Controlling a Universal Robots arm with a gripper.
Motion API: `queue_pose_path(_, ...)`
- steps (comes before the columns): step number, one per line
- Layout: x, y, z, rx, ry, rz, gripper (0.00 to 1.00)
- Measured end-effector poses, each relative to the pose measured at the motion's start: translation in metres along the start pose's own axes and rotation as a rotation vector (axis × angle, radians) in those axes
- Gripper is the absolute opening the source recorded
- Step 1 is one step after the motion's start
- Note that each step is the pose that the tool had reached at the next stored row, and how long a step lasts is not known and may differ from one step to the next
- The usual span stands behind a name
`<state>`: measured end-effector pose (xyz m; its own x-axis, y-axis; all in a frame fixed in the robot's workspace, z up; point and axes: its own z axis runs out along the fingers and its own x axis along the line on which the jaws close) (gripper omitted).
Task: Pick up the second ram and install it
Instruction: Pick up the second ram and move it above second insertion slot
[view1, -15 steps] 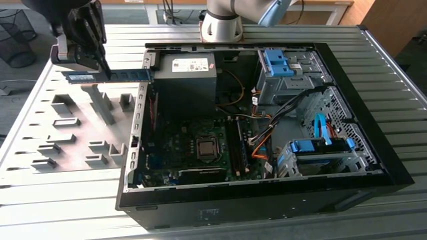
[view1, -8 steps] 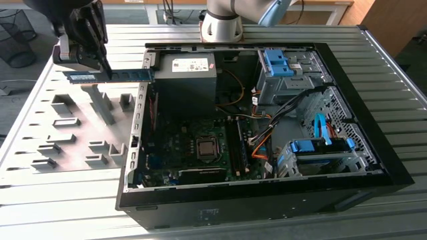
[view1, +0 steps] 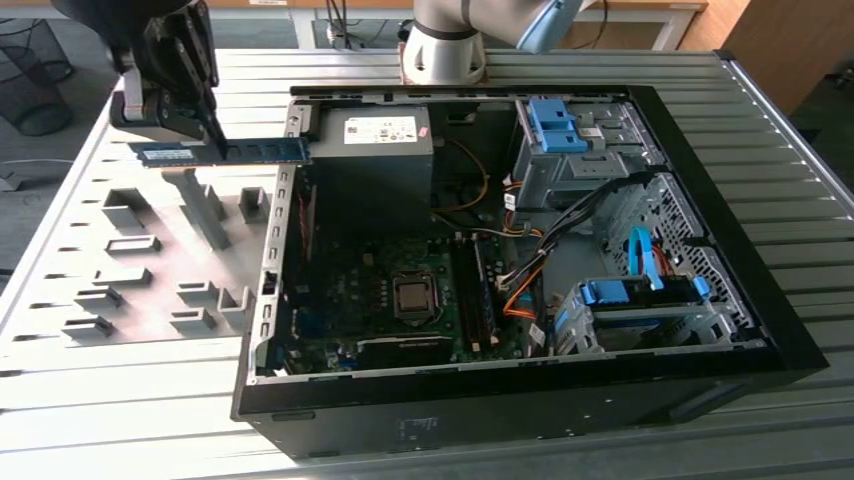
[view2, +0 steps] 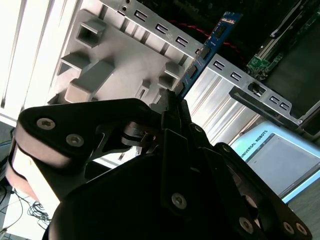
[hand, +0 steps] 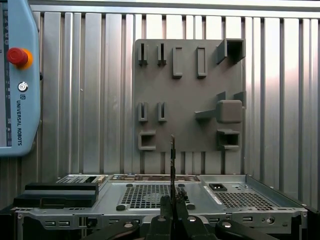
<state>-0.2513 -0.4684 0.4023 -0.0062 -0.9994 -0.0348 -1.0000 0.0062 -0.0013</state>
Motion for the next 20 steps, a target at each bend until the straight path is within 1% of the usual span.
queue_pose_path(20, -0.0001, -0.0062, 0.0000, 0.0000, 0.0000, 0.000, 0.14)
